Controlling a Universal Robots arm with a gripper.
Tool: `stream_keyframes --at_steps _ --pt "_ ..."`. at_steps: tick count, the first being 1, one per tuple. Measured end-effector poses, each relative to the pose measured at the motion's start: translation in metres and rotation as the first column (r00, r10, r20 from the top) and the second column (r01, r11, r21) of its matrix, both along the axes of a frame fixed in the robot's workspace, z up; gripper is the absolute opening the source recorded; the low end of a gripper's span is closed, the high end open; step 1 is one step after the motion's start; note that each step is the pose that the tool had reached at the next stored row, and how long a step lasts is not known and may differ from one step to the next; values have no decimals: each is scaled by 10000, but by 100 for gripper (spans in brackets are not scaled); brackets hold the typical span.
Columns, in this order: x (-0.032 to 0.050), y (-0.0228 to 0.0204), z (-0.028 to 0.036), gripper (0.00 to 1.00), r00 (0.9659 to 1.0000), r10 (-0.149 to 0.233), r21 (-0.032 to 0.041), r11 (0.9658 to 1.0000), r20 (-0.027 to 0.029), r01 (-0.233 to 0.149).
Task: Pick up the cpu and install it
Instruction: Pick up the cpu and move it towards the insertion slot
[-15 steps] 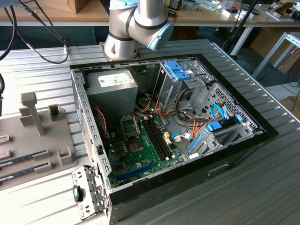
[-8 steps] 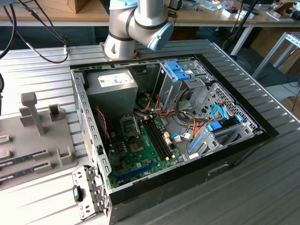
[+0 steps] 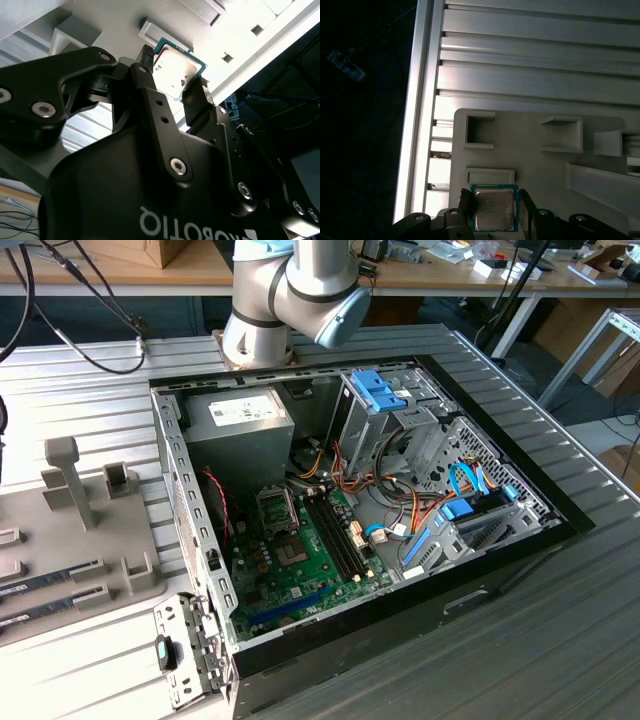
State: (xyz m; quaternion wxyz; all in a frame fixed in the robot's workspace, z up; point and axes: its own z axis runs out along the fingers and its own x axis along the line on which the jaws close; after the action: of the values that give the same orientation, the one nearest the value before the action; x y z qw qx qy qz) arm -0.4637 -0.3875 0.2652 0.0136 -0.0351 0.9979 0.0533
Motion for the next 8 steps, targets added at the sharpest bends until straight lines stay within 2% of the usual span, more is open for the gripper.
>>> stream_keyframes --at_steps 8 --pt "0 0 38 47 10000 -1 65 10000 0 1"
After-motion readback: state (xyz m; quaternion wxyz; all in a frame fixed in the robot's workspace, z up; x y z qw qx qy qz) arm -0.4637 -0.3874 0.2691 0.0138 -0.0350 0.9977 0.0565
